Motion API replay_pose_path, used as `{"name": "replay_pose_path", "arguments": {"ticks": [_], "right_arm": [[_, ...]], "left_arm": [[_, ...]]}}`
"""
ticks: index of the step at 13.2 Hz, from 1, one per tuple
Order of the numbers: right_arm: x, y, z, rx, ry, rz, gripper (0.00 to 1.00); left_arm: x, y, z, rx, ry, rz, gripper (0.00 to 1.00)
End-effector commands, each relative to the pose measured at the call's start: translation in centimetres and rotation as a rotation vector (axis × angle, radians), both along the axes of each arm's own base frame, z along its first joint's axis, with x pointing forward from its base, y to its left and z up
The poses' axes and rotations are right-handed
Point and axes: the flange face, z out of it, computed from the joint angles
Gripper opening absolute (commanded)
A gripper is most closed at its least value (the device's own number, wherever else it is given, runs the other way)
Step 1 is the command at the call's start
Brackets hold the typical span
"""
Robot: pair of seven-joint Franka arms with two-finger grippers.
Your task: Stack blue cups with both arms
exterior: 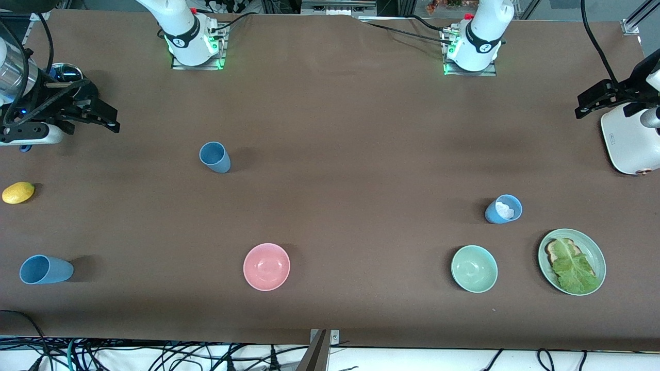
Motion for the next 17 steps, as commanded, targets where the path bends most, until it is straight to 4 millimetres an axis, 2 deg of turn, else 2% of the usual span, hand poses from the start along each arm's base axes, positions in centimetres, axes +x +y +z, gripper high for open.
{"name": "replay_pose_path", "arguments": {"ticks": [1, 6, 12, 15, 17], "right_arm": [[-0.1, 0.1, 0.2, -0.01, 0.001, 0.015, 1.0], [-0.1, 0.1, 0.1, -0.01, 0.003, 0.017, 1.0], [-0.1, 0.1, 0.1, -0.01, 0.003, 0.015, 1.0], [-0.1, 0.1, 0.1, -0.01, 0.003, 0.015, 1.0], [-0.1, 0.1, 0.1, -0.01, 0.003, 0.015, 1.0]], "left_arm": [[0.2, -0.1, 0.6, -0.011, -0.01, 0.006, 1.0], [0.2, -0.2, 0.6, -0.01, -0.01, 0.006, 1.0], [1.0, -1.4, -0.6, -0.037, 0.008, 0.02, 1.0], [2.5, -2.1, -2.2, -0.048, -0.007, 0.012, 1.0], [3.9, -2.3, -4.5, -0.06, 0.007, 0.014, 1.0]]}}
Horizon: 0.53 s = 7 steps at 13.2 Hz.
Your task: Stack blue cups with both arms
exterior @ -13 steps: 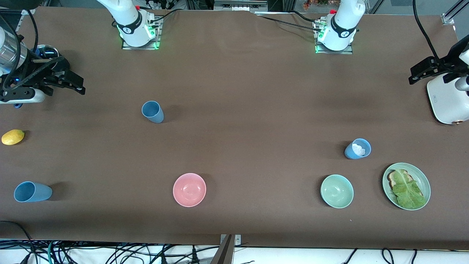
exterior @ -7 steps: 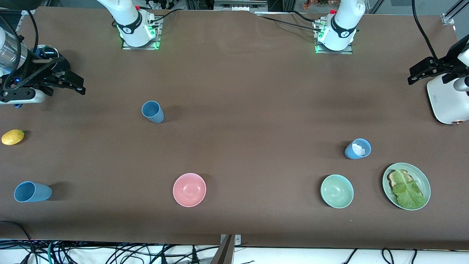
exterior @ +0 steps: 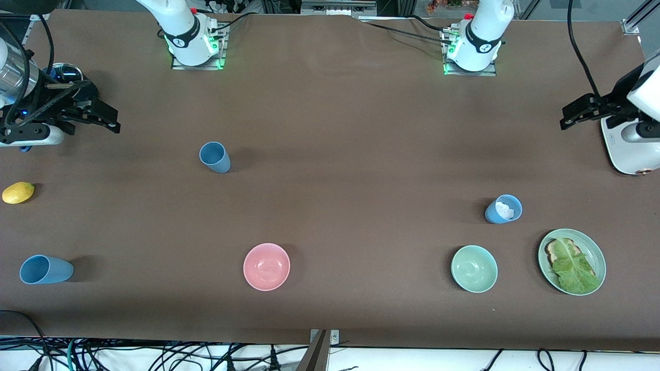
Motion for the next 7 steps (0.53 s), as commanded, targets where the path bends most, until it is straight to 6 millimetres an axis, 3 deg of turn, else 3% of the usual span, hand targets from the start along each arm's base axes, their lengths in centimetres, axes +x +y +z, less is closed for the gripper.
{"name": "replay_pose_path", "arguments": {"ticks": [1, 4, 7], "right_arm": [[-0.1, 0.1, 0.3, -0.01, 0.0, 0.015, 1.0], [-0.1, 0.1, -0.1, -0.01, 0.004, 0.015, 1.0], [0.0, 0.1, -0.4, -0.011, 0.011, 0.015, 1.0]], "left_arm": [[2.1, -0.7, -2.7, -0.026, 0.003, 0.011, 1.0], [3.9, -1.3, -6.2, -0.024, 0.02, 0.006, 1.0], [4.1, -1.6, -9.9, -0.03, 0.02, 0.005, 1.0]]}}
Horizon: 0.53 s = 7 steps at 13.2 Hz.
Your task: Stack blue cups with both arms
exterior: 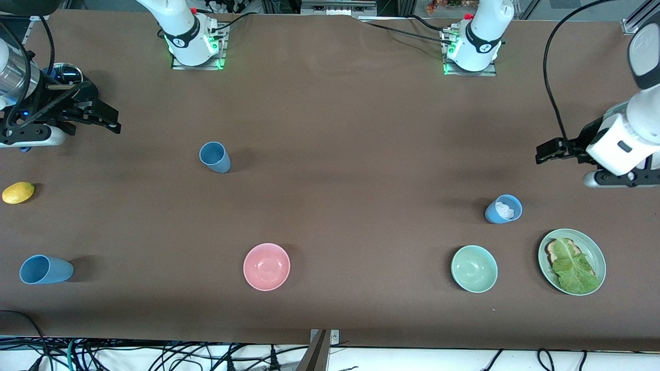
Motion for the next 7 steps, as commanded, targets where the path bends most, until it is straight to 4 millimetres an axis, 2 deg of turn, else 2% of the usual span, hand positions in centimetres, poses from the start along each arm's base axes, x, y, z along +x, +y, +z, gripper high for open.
{"name": "replay_pose_path", "arguments": {"ticks": [1, 5, 7], "right_arm": [[-0.1, 0.1, -0.3, -0.01, 0.006, 0.015, 1.0], [0.0, 0.1, -0.7, -0.011, 0.015, 0.017, 1.0], [0.1, 0.1, -0.9, -0.012, 0.018, 0.015, 1.0]], "left_arm": [[-0.3, -0.6, -2.7, -0.03, -0.005, 0.015, 1.0], [0.0, -0.5, -6.3, -0.027, -0.011, 0.019, 1.0], [0.4, -0.5, -8.8, -0.024, -0.022, 0.022, 1.0]]}}
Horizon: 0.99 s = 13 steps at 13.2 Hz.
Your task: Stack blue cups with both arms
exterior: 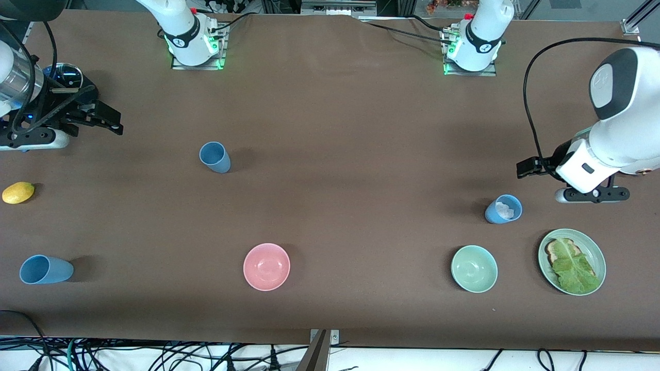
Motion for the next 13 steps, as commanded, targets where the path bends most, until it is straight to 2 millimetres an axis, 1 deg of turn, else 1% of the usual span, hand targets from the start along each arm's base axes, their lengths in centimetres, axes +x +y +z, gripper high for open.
{"name": "replay_pose_path", "arguments": {"ticks": [1, 3, 6, 9, 11, 13], "right_arm": [[-0.1, 0.1, -0.2, -0.01, 0.005, 0.015, 1.0], [-0.1, 0.1, -0.2, -0.01, 0.004, 0.015, 1.0], [-0.1, 0.1, -0.2, -0.01, 0.005, 0.015, 1.0], [-0.1, 0.1, -0.2, -0.01, 0.005, 0.015, 1.0], [-0.1, 0.1, -0.2, -0.01, 0.005, 0.015, 1.0], [-0.1, 0.1, -0.2, -0.01, 0.004, 0.015, 1.0]], "left_arm": [[0.5, -0.2, -3.1, -0.023, -0.019, 0.02, 1.0], [1.3, -0.3, -5.2, -0.018, -0.022, 0.038, 1.0], [2.4, -1.9, -9.0, -0.008, -0.022, 0.07, 1.0], [3.1, -2.5, -11.0, -0.003, -0.031, 0.082, 1.0], [3.4, -2.5, -11.9, -0.003, -0.037, 0.083, 1.0], [3.9, -2.6, -13.5, -0.003, -0.046, 0.086, 1.0]]}}
